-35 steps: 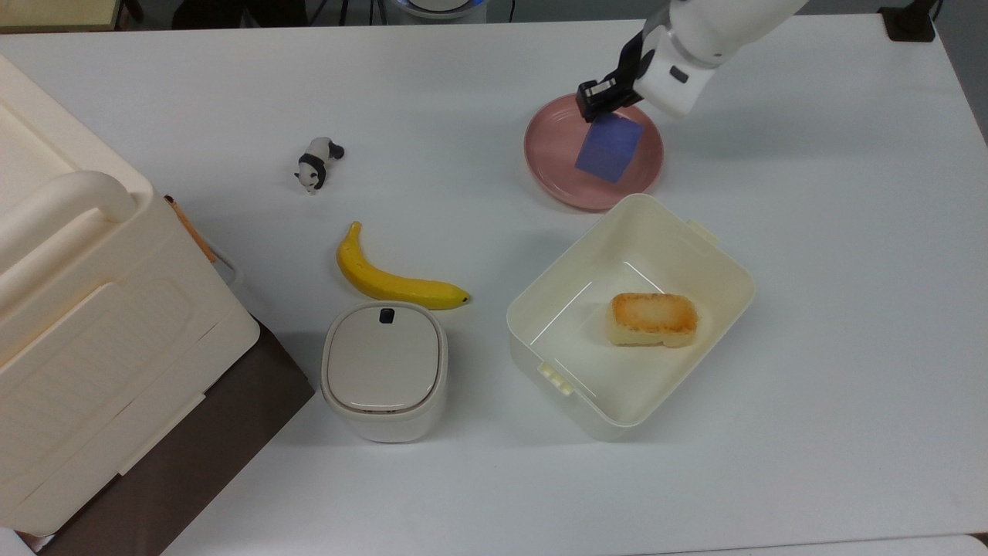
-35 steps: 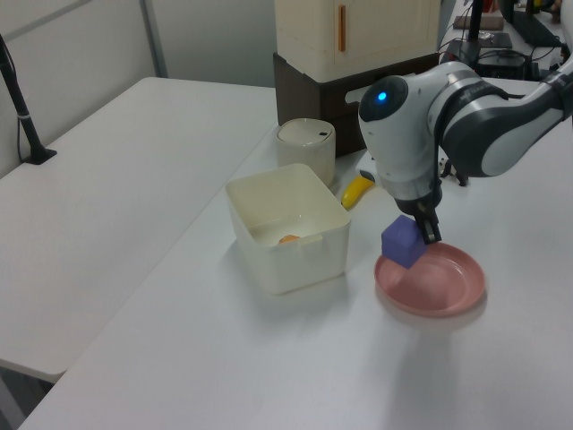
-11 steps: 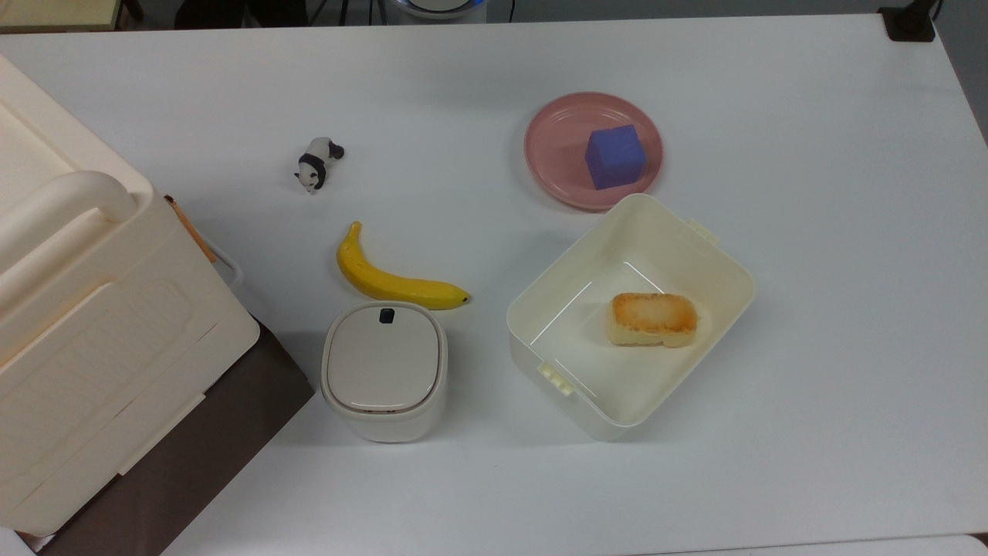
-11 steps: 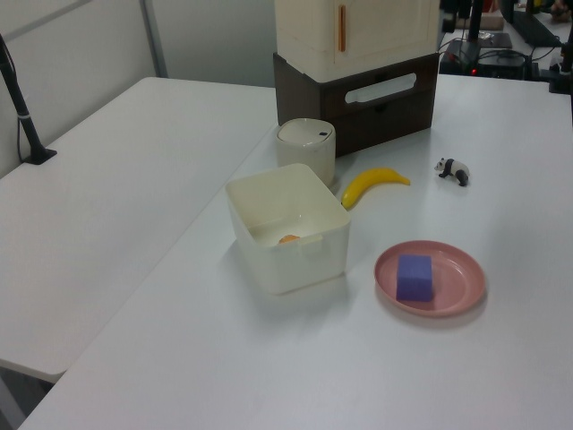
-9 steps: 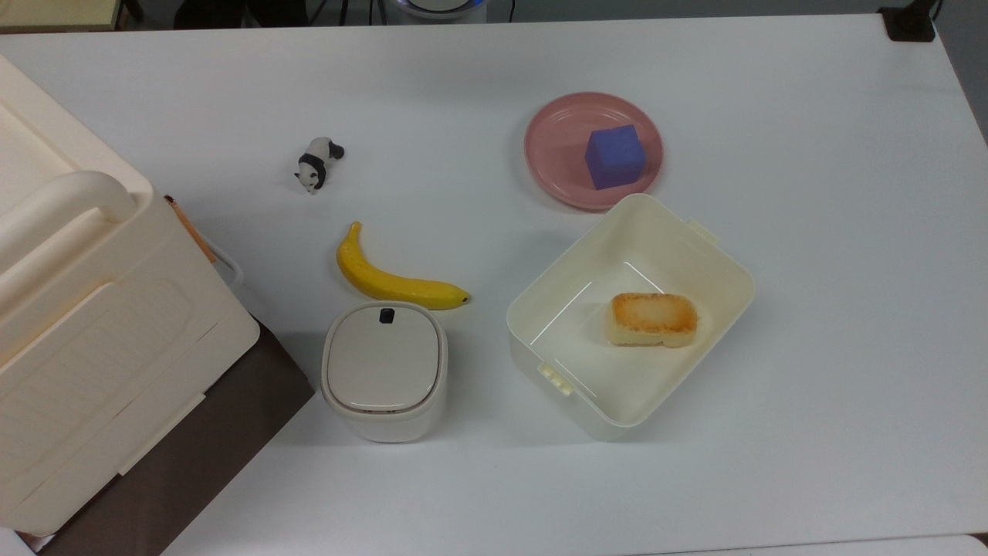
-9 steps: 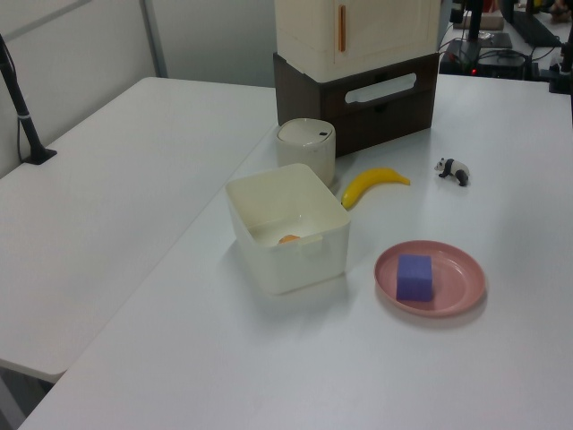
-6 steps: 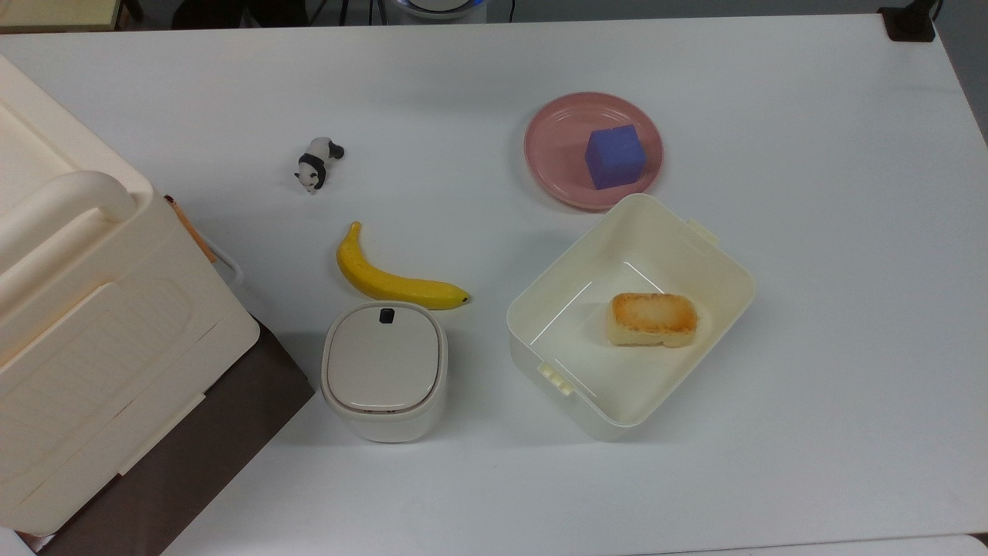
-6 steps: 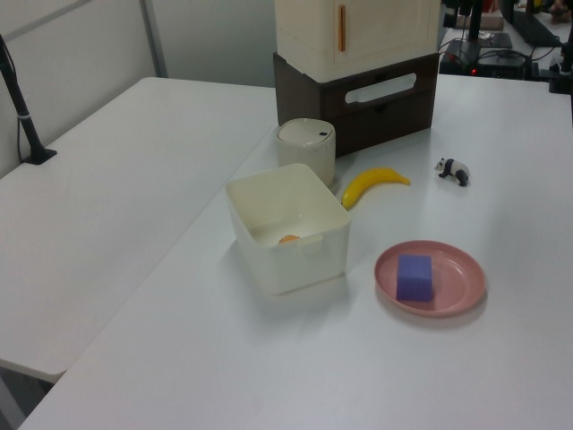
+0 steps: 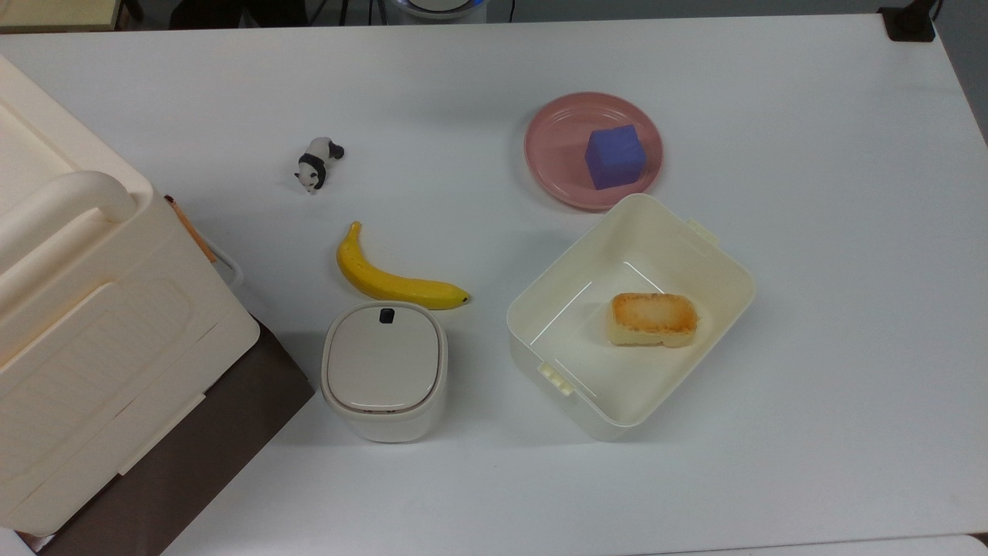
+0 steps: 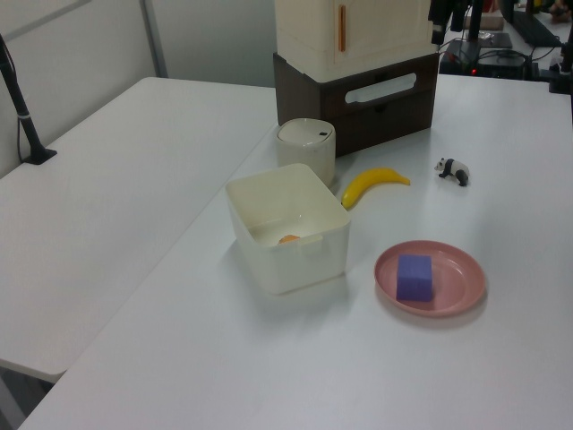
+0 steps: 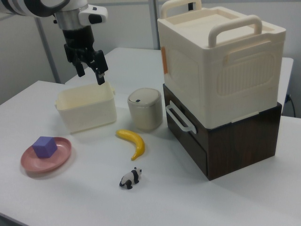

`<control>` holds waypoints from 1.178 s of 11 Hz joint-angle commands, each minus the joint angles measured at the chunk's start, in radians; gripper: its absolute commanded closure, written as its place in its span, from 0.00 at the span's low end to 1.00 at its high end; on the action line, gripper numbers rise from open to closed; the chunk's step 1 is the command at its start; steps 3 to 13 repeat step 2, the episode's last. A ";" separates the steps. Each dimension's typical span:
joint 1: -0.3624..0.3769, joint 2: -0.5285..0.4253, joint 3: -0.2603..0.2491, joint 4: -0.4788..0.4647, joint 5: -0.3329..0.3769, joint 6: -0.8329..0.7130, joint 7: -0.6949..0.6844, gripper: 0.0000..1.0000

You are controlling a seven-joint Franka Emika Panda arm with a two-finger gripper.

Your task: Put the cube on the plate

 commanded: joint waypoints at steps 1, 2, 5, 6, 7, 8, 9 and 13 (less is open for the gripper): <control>-0.001 -0.012 -0.004 -0.013 0.019 0.016 -0.020 0.00; -0.001 -0.012 -0.004 -0.013 0.020 0.016 -0.016 0.00; -0.001 -0.012 -0.004 -0.013 0.020 0.016 -0.016 0.00; -0.001 -0.012 -0.004 -0.013 0.020 0.016 -0.016 0.00; -0.001 -0.012 -0.004 -0.013 0.020 0.016 -0.016 0.00; -0.001 -0.012 -0.004 -0.013 0.020 0.016 -0.016 0.00; -0.001 -0.012 -0.004 -0.013 0.020 0.016 -0.016 0.00; -0.001 -0.012 -0.004 -0.013 0.020 0.016 -0.016 0.00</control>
